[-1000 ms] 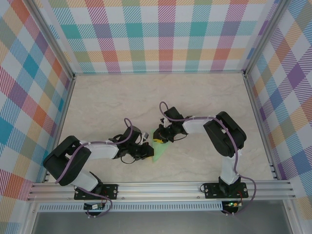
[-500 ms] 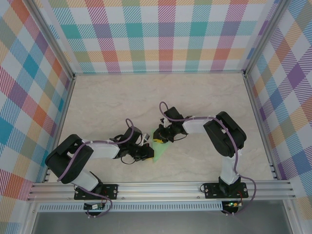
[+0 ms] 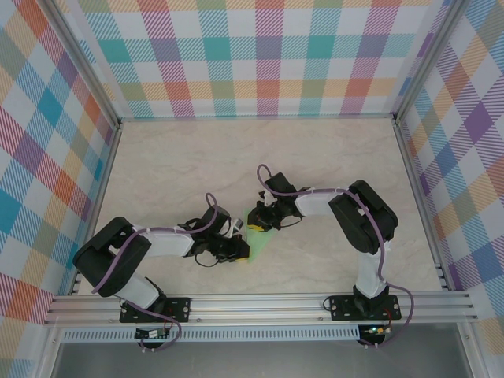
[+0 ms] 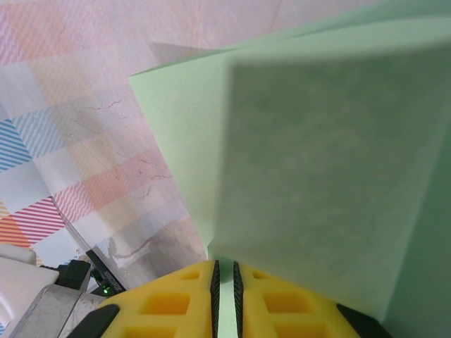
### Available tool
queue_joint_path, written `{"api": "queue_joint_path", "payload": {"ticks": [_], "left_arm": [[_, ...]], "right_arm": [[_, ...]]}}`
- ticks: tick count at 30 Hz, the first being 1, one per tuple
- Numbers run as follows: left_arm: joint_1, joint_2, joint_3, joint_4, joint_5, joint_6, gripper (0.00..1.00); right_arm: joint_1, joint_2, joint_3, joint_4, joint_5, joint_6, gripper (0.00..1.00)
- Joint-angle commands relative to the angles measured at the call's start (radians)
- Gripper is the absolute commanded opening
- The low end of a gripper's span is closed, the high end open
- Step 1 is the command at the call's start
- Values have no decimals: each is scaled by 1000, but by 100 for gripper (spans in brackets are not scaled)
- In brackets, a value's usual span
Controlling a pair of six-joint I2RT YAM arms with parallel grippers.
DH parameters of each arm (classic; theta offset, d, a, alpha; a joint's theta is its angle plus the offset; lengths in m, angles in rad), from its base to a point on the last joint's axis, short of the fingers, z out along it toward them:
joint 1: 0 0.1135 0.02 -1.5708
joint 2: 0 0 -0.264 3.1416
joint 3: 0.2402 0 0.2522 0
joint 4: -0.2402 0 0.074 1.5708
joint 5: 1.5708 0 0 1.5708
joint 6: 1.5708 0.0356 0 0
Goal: Fold a paper plane with a square sheet of paper (pick it up from the middle)
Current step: Fourth fold the wing at the center of the table.
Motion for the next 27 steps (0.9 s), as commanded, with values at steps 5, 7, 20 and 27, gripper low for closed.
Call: {"api": "queue_joint_path", "payload": {"ticks": [5,7,20,27], "left_arm": [[-25,26,37,-50,41,48,5],[-31,34,49,-73,48,66,6],[-35,-35,61,-121,-26,54,17],[-35,-43,59,-107,-44,39,18]], "right_arm": [[8,70,-25,-91,70,-15,16],[7,73,-27,-91,72,-15,16],[8,70,-24,-106,76,-24,16],[8,70,-20,-110,76,-23,16]]}}
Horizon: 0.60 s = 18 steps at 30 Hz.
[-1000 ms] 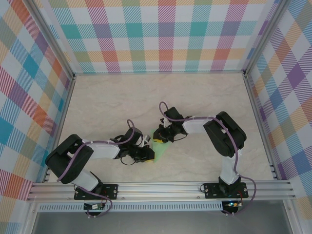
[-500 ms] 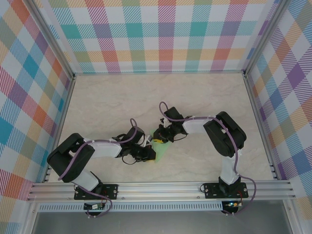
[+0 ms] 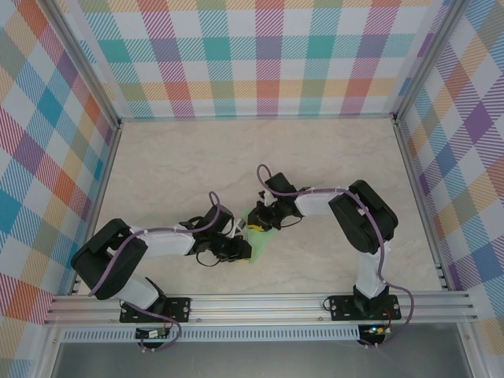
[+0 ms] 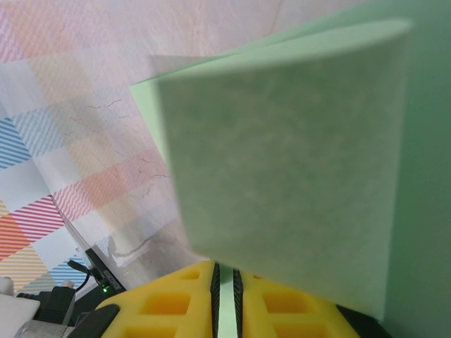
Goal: Fold a paper plane with a square sheet of paper (pick it up from the middle)
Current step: Fourth fold the wing at the center of the table.
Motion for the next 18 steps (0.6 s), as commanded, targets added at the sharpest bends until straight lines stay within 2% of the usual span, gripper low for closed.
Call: {"api": "queue_joint_path", "payload": {"ticks": [1,5,7,10,18], "left_arm": [[-6,-17,16,-1,-12,-6,17],[-7,3,15,17,-3,-11,14],[-7,13,14,30,3,-16,8],[-7,13,11,53,16,-22,4],[-7,54,15,52,63,13,4]], "right_arm": [[8,70,-21,-106,78,-16,16],[8,70,-20,-110,77,-17,16],[8,69,-22,-109,79,-17,16],[8,71,-22,-110,79,-17,16],[8,82,-23,-105,79,-15,16]]}}
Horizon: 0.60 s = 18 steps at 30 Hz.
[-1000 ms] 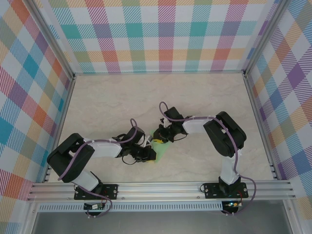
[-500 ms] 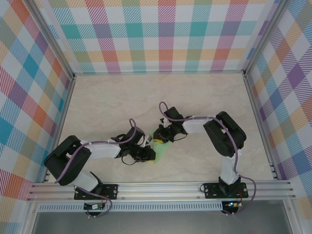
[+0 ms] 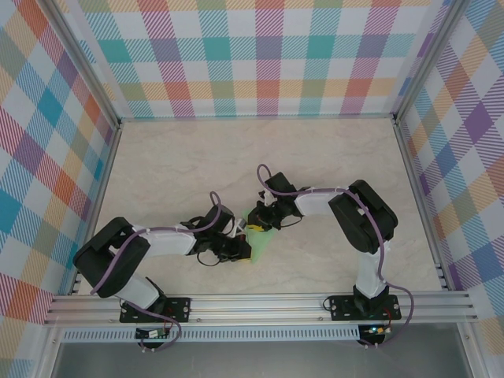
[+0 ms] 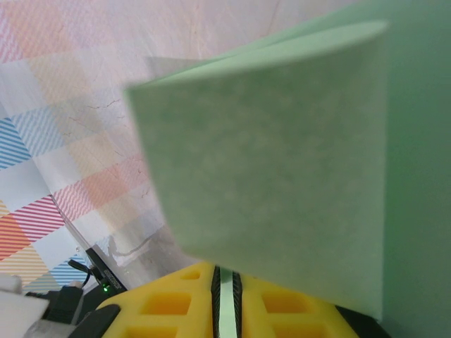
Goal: Fold a paper plane with a square sheet of paper (pick it up from the middle)
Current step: Fourth fold the wing at the center of the table.
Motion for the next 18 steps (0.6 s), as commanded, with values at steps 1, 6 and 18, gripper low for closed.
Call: {"api": "queue_joint_path", "payload": {"ticks": [1,6,18], "left_arm": [[-6,39,15,21,53,32,4],[-6,82,4,32,79,48,3],[-6,63,-6,-51,67,42,10]], "right_arm": [[8,80,-26,-100,82,-15,16],[8,87,-24,-100,79,-16,16],[8,86,-17,-124,94,-22,16]]}}
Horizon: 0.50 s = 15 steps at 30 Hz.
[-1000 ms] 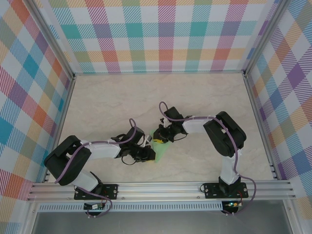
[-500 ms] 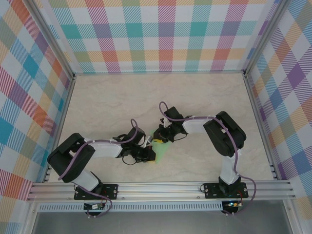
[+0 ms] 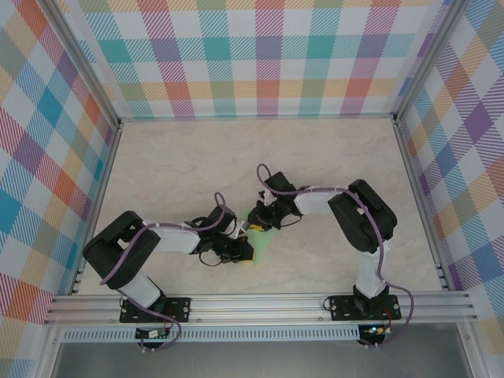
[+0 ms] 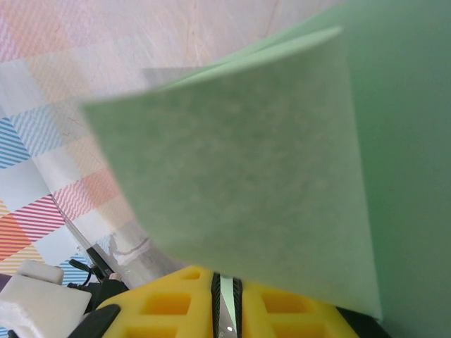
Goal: Fold a paper plane with a square sheet of paper (pick it up from the middle)
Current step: Fourth fold the wing at the center of the table.
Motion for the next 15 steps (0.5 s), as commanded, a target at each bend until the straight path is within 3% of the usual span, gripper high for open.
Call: {"api": "queue_joint_path", "payload": {"ticks": [1,3,9,15], "left_arm": [[-7,-32,-14,-113,8,4,12],[-7,-112,-26,-127,-25,-12,20],[8,-338,-26,-249,-206,-81,22],[22,-323,34,-202,-247,-158,20]], "right_arm": [[8,79,-33,-104,100,-22,16],[8,79,-39,-103,104,-18,16],[8,72,-51,-86,102,0,16],[8,64,-51,-92,106,0,16]]}}
